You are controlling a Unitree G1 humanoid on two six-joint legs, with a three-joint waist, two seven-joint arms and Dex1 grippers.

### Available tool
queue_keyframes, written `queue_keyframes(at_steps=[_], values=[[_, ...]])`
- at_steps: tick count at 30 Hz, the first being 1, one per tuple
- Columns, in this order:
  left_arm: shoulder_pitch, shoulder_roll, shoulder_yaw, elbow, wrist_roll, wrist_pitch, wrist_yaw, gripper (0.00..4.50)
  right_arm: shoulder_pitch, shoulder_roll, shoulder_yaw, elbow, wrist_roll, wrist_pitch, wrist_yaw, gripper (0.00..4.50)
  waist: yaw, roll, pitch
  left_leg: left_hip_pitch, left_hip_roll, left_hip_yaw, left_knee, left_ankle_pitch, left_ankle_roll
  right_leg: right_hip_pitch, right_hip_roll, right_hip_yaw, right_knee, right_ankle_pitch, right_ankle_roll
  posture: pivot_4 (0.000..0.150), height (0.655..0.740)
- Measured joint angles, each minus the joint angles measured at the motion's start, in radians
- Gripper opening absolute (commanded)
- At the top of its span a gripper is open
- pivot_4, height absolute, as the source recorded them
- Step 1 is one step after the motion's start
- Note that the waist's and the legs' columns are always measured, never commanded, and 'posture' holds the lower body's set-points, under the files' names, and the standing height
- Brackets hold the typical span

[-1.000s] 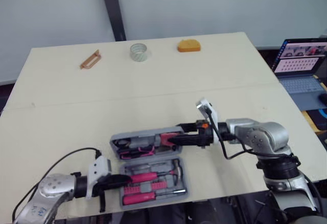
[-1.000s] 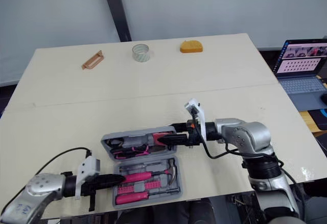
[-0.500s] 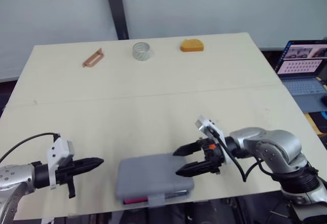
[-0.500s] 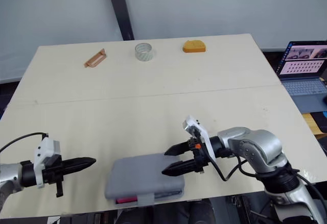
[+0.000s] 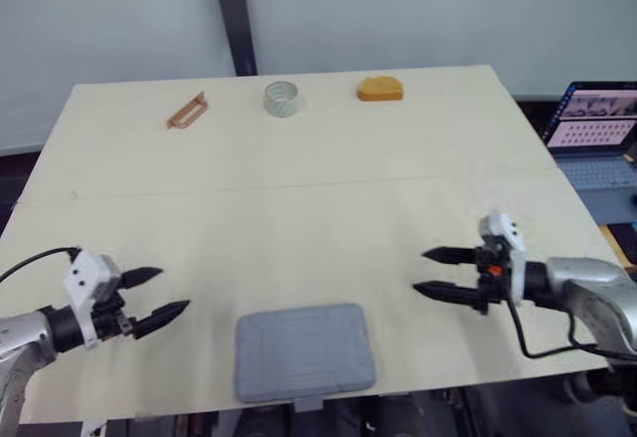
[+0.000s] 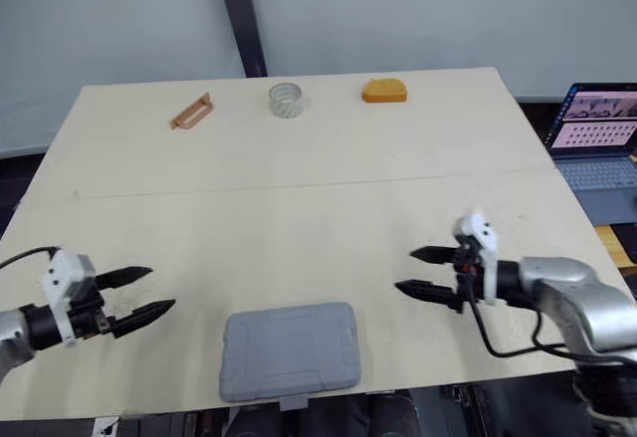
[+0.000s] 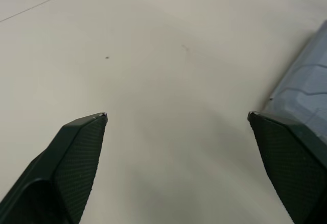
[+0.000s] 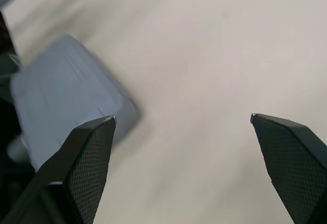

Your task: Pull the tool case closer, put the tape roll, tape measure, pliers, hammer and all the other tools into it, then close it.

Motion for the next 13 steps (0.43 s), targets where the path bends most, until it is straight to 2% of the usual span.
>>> queue_keyframes(at_steps=[4, 13], values=[[0.001, 0.013, 0.021, 0.065, 0.039, -0.034, 0.003, 4.48, 0.063, -0.029, -0.035, 0.121, -0.055, -0.098, 0.029, 4.5, -0.004, -0.001, 0.001, 0.001, 0.0, 0.001, 0.0, 0.0, 0.0, 0.001, 0.0, 0.0, 0.0, 0.0, 0.0, 0.15, 0.74], [-0.007, 0.028, 0.055, 0.171, 0.075, -0.089, -0.001, 4.48, 0.039, -0.029, -0.058, 0.26, -0.092, -0.18, 0.045, 4.5, -0.002, -0.002, 0.001, 0.001, 0.0, 0.001, 0.0, 0.0, 0.0, 0.0, 0.0, 0.0, 0.001, 0.0, 0.0, 0.15, 0.74]])
